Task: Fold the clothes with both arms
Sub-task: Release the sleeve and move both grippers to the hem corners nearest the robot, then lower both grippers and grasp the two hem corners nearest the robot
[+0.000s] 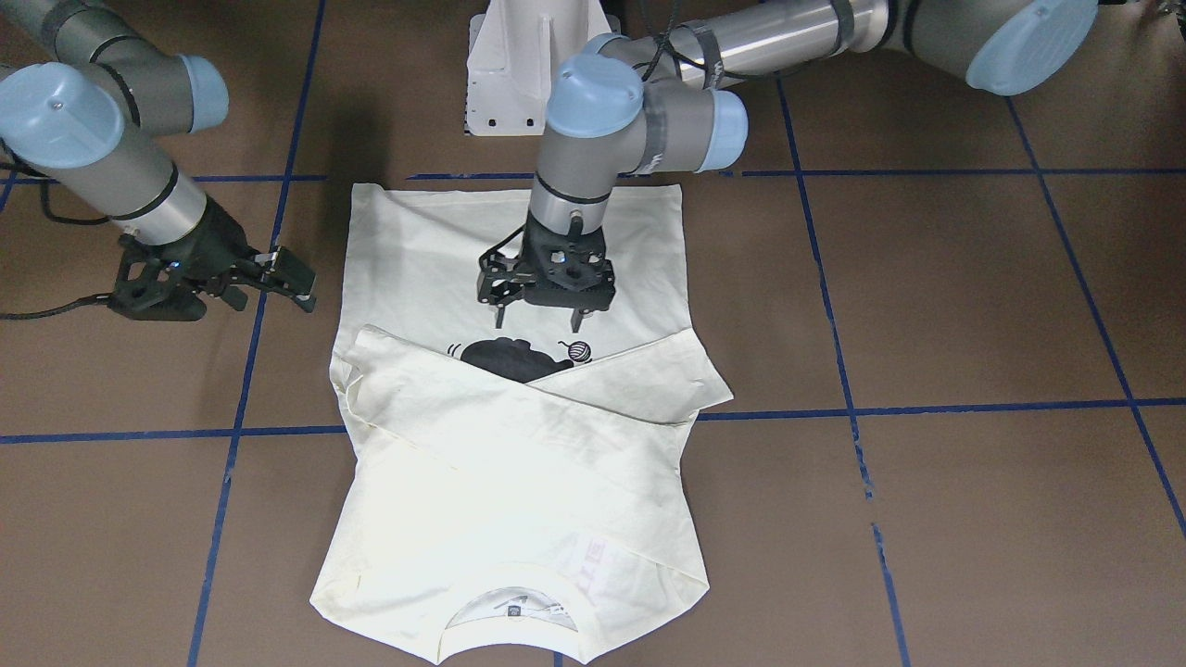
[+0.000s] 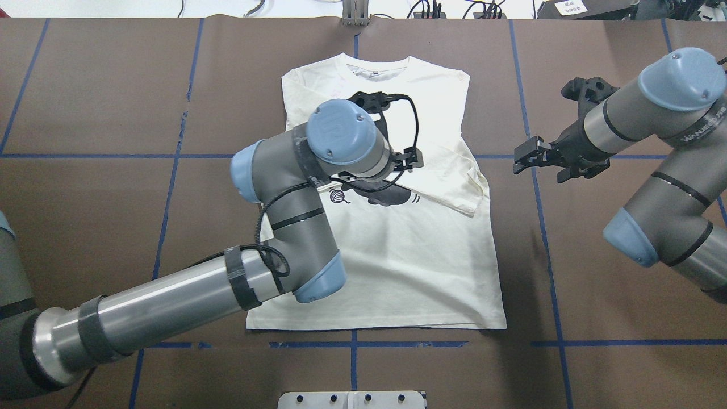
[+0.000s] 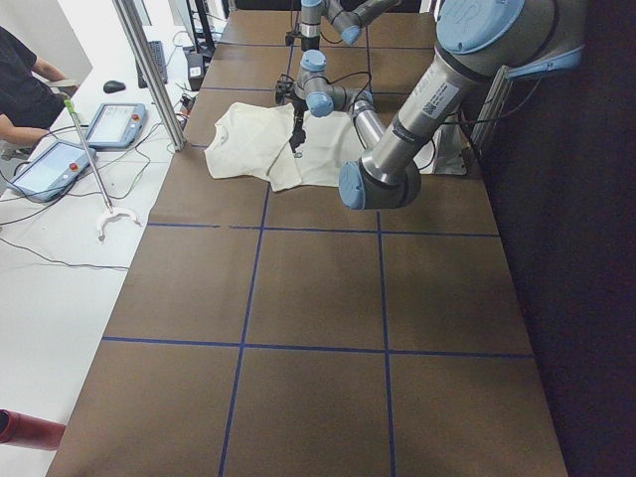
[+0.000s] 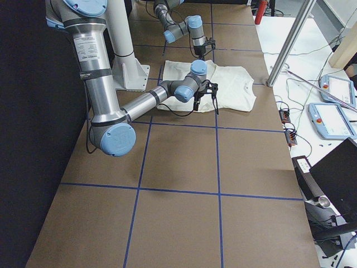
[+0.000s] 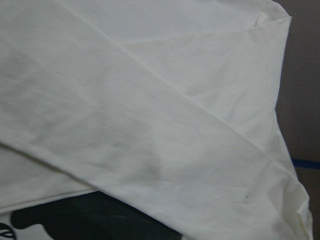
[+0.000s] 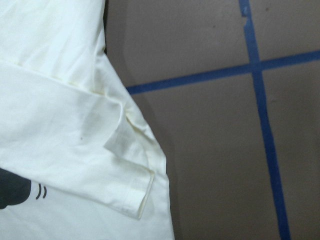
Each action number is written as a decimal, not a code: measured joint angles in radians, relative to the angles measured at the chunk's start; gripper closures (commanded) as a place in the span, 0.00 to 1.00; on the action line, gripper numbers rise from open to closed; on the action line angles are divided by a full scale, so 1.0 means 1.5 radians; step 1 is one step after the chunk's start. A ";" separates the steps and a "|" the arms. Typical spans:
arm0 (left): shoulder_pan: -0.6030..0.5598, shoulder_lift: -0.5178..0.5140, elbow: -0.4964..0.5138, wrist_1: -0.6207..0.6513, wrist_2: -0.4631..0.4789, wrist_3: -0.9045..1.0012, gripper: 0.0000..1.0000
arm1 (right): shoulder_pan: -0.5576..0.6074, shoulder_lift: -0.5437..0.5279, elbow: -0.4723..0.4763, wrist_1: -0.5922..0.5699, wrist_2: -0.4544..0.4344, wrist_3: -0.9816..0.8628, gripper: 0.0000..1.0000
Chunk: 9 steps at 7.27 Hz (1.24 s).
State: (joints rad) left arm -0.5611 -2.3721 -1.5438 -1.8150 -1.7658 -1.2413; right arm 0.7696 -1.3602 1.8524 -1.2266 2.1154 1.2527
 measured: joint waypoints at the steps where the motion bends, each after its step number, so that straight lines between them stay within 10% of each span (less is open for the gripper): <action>1: -0.020 0.069 -0.088 0.036 -0.015 0.051 0.01 | -0.062 -0.021 0.034 0.001 -0.058 0.049 0.00; 5: -0.057 0.199 -0.265 0.121 -0.029 0.159 0.01 | -0.292 -0.101 0.116 0.013 -0.249 0.230 0.00; 9: -0.058 0.203 -0.279 0.129 -0.030 0.164 0.01 | -0.334 -0.120 0.119 0.010 -0.271 0.266 0.02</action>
State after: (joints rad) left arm -0.6488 -2.0679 -1.9626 -1.6216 -1.8101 -0.9956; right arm 0.2684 -1.5397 2.0310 -1.2123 1.7086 1.6523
